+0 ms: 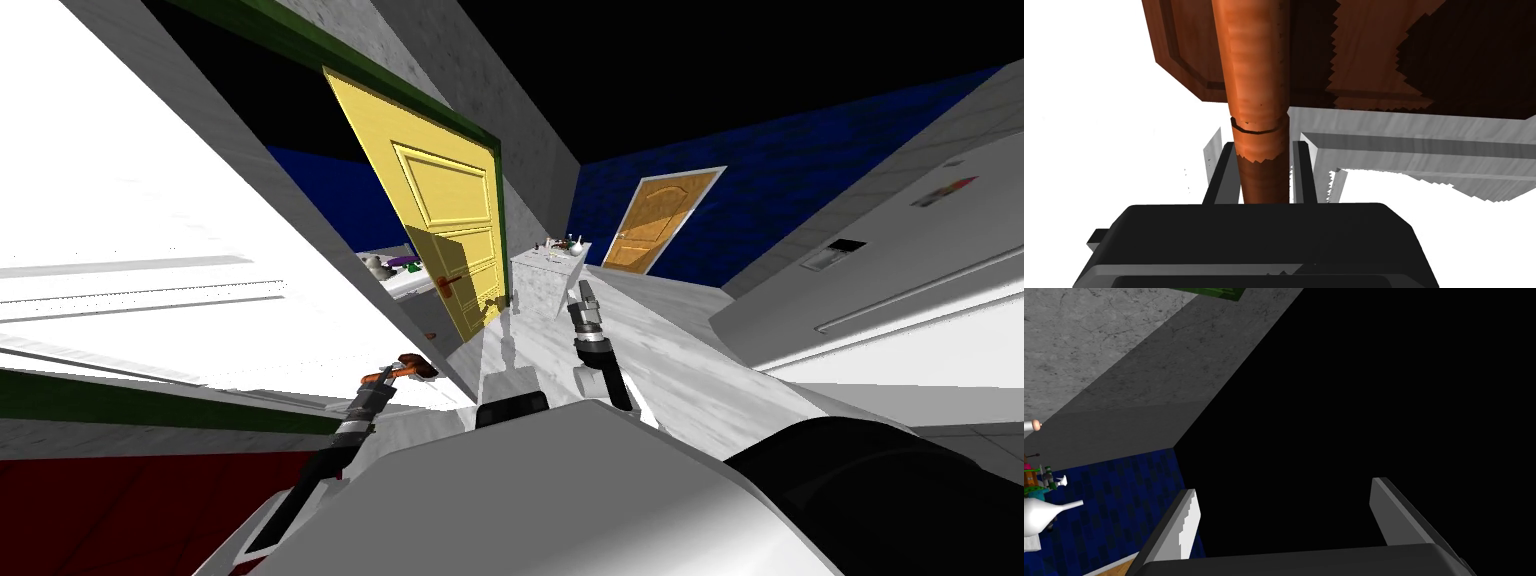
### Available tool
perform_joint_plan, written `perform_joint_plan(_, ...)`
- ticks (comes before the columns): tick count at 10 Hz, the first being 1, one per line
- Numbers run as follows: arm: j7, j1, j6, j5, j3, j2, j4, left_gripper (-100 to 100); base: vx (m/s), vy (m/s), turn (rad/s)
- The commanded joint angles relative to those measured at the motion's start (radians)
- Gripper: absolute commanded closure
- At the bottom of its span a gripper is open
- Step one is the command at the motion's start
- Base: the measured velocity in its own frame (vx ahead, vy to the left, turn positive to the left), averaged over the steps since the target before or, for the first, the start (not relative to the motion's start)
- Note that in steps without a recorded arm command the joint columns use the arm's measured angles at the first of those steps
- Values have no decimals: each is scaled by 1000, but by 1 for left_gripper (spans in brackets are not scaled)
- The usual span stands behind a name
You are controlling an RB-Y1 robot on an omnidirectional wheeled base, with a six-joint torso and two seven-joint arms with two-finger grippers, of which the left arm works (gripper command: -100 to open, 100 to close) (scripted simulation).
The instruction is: Pull the door open
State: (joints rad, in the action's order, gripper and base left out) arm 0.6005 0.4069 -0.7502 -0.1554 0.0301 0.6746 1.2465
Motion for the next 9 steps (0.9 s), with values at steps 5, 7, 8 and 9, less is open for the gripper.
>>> perform_joint_plan(5,23,24,-61,11,20,26,-8,100,-158,54,-105)
perform_joint_plan(7,33,35,-90,18,31,37,-11,100,-238,96,-143)
perform_joint_plan(8,39,42,-110,22,39,45,-13,100,-231,99,-136)
perform_joint_plan(9,42,44,-116,24,41,48,-13,100,-175,79,-79)
